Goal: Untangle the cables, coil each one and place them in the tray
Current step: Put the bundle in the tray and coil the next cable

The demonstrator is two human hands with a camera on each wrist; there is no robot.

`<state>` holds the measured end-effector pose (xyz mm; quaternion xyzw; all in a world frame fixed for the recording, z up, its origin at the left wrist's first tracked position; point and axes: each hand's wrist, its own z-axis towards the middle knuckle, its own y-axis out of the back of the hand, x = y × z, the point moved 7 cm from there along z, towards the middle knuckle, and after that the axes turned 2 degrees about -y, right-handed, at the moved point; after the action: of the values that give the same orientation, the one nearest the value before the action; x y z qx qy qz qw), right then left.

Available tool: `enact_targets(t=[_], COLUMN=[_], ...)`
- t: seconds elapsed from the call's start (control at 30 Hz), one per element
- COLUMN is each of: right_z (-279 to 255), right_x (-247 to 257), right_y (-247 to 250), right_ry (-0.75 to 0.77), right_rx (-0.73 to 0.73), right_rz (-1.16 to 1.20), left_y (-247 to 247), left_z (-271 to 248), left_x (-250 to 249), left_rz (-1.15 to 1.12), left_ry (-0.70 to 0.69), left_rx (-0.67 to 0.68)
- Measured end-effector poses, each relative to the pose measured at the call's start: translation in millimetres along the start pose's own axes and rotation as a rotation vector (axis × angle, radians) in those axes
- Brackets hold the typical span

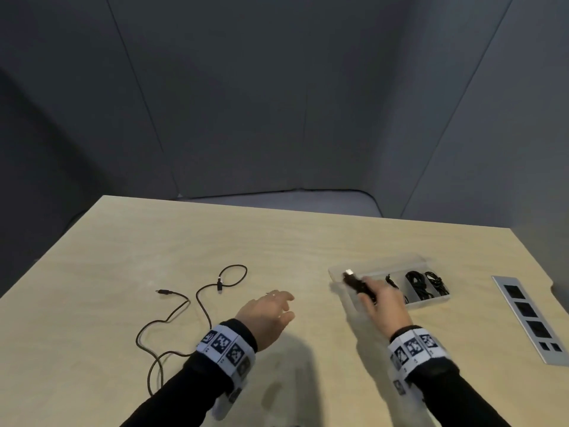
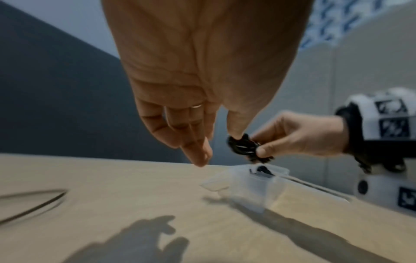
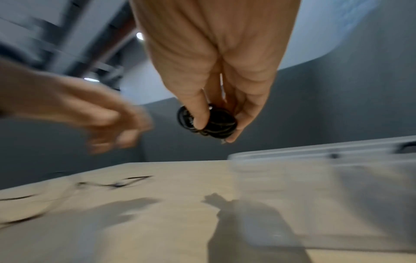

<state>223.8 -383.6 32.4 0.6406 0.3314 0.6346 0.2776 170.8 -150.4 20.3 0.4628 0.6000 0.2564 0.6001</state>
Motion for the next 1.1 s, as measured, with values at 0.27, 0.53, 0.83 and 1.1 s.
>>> enact_targets(t=[0.27,0.53,0.83,1.1], right_z=[21.9,22.8,39.1,4.0], right_x=[-56.3,-41.1,-29.1,-43.5], right_y=[15.1,0.9,-24.8,-24.4], right_ry=[-0.340,-0.339,-0.267,-0.174], right_rx=[-0.233,-0.045,0.381,0.030], right_rz=[-0.186,-0.654,-0.753,-0.439], left_y=[-14.1,-26.7,-22.1,0.3], left_z=[-41.7,-45.9,-50.8,-67.9], left_x=[97.7,100.5,108.9,124.2], left_rz=[0.091,0.076,-0.028,-0.163], left_ry=[0.262,0.295,0.276,0.194], left_rx=[0.042,0.066,0.014,-0.212])
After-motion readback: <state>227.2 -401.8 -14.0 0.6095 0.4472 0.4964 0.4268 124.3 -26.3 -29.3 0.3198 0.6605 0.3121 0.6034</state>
